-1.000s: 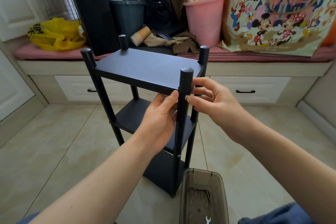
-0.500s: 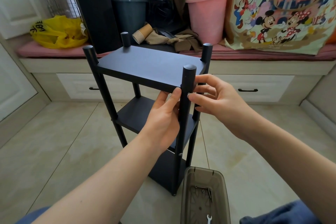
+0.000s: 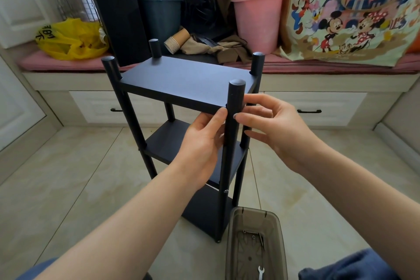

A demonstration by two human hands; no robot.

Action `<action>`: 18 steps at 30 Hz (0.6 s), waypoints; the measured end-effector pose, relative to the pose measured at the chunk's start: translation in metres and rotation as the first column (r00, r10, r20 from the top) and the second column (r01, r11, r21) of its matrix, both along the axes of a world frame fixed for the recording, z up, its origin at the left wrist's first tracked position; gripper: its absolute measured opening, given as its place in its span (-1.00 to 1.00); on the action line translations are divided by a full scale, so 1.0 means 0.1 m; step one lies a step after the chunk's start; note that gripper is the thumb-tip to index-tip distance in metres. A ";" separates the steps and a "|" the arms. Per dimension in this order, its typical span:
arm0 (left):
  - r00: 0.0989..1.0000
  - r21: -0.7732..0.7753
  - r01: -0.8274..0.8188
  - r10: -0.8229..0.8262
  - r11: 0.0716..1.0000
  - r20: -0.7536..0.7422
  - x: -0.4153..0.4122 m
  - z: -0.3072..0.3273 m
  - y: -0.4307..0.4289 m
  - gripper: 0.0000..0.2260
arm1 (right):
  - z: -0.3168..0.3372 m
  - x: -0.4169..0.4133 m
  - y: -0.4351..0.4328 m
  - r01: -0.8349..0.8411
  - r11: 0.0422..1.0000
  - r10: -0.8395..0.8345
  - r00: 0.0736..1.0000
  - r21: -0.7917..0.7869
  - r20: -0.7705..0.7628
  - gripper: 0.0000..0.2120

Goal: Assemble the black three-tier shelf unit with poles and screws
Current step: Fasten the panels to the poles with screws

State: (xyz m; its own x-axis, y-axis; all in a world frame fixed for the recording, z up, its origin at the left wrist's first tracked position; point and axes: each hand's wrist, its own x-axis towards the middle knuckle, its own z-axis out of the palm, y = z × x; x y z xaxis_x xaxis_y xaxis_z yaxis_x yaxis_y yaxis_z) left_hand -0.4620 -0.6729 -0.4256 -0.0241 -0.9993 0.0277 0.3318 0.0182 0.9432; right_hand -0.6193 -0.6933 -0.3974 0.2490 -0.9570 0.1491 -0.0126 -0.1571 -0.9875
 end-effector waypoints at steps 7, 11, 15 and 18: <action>0.536 -0.588 -0.314 0.651 0.745 0.538 0.14 0.03 0.13 -0.76 | 0.03 -0.02 -0.01 -0.027 0.994 0.021 0.998 0.103 0.057 -0.71; 0.318 -0.734 -0.021 0.701 0.679 0.639 0.24 0.12 0.04 -0.60 | 0.04 -0.03 -0.03 -0.039 0.991 0.029 0.997 0.132 0.074 -0.71; 0.345 -0.650 0.029 0.603 0.759 0.719 0.21 0.16 -0.03 -0.56 | 0.04 -0.04 -0.04 -0.073 0.982 0.054 0.992 0.172 0.112 -0.69; 0.376 -0.645 0.065 0.580 0.761 0.722 0.18 0.17 -0.07 -0.60 | 0.05 -0.05 -0.04 -0.088 0.978 0.062 0.988 0.188 0.143 -0.70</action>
State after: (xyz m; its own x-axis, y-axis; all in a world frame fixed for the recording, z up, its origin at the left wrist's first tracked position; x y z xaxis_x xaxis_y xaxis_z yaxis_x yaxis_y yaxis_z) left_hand -0.4437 -0.6800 -0.4082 -0.0995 -0.7666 0.6344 -0.7456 0.4796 0.4626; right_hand -0.6238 -0.6971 -0.3924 0.3113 -0.9503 0.0008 0.1283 0.0412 -0.9909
